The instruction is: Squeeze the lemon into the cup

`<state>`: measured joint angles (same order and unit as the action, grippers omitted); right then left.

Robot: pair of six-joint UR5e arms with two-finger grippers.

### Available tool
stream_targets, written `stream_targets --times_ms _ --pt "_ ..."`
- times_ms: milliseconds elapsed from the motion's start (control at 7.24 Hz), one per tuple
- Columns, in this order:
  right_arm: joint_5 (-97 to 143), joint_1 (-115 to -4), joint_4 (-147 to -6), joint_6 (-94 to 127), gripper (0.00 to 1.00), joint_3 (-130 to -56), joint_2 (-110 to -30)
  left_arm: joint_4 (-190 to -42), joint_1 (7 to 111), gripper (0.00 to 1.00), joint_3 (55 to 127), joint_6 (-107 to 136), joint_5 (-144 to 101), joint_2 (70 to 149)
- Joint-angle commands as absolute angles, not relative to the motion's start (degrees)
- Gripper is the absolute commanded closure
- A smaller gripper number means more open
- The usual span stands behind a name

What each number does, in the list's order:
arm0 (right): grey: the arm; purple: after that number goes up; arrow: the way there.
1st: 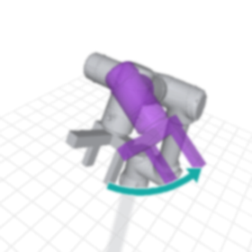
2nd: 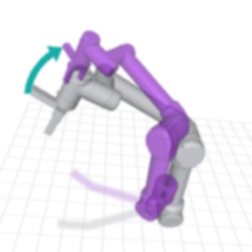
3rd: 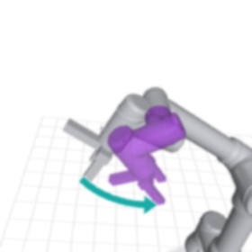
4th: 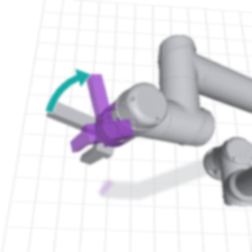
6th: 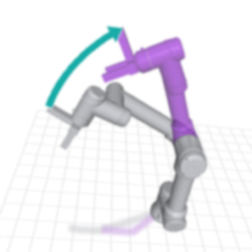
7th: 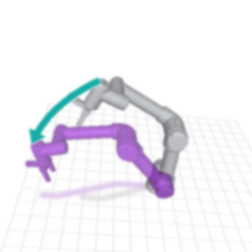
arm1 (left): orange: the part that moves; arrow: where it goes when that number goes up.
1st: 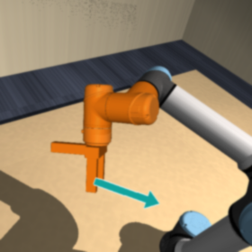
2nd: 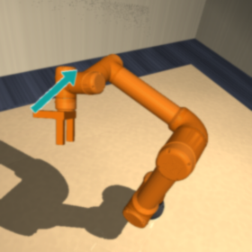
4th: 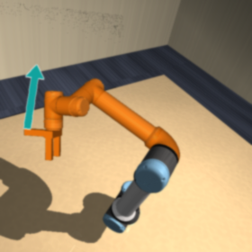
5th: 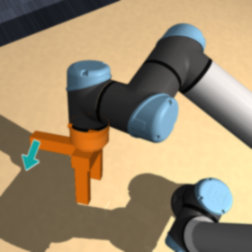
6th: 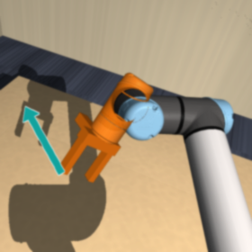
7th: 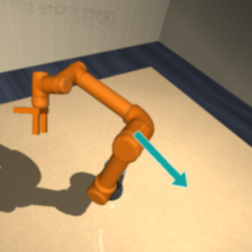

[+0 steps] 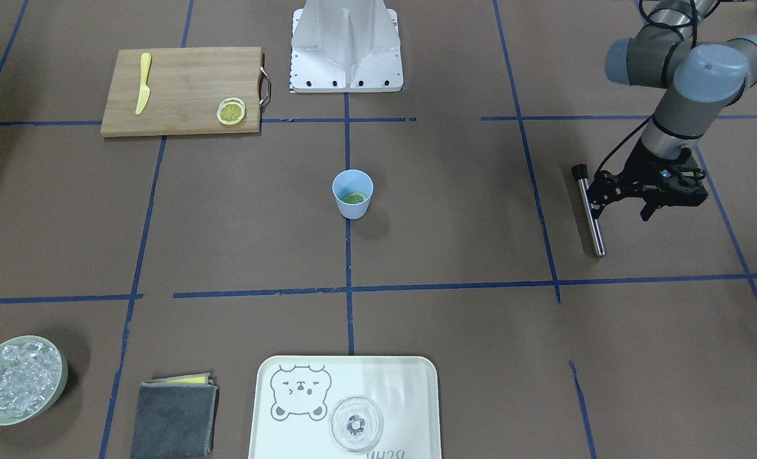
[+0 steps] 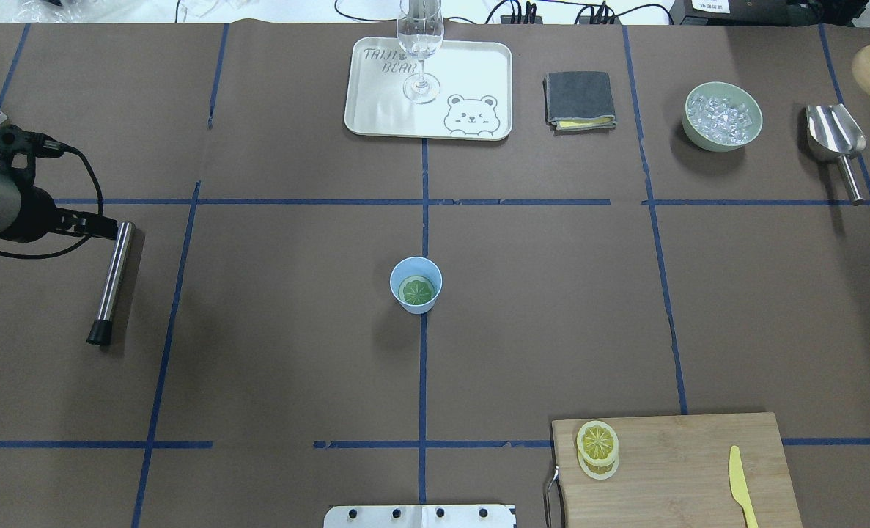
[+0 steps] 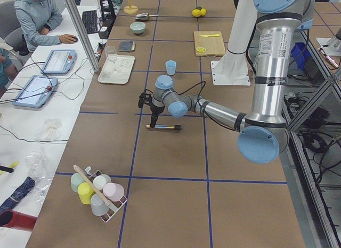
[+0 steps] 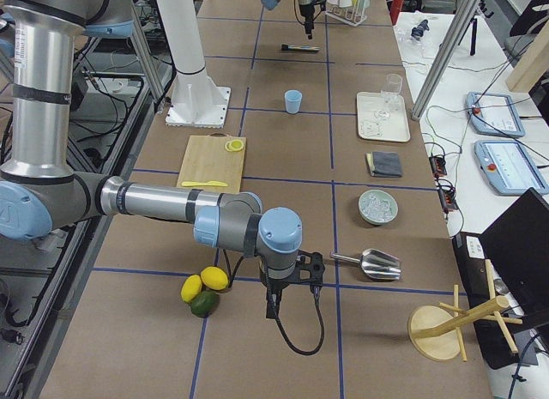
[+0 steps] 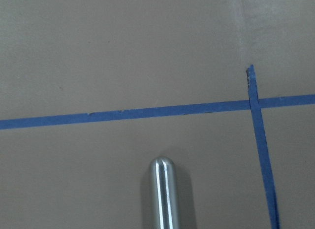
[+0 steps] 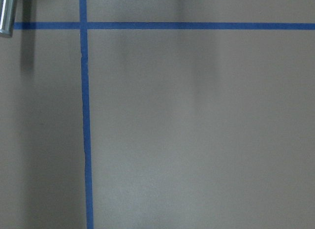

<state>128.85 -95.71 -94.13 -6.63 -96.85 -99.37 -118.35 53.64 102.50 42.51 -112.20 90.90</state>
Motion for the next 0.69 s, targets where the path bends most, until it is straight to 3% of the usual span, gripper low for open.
stream_targets --times_ms 0,276,552 --pt "128.85 -95.71 -94.13 -6.59 0.0 -96.86 -99.49 -111.41 69.96 0.0 102.75 15.09 -118.2 88.59" --pt "128.85 -95.71 -94.13 -6.68 0.0 -96.77 -99.58 -99.12 83.96 0.0 100.04 -3.2 -119.08 88.94" --pt "128.76 -95.71 -94.13 -6.68 0.0 -96.68 -99.67 -89.75 88.83 0.0 97.21 -5.61 -124.7 87.55"
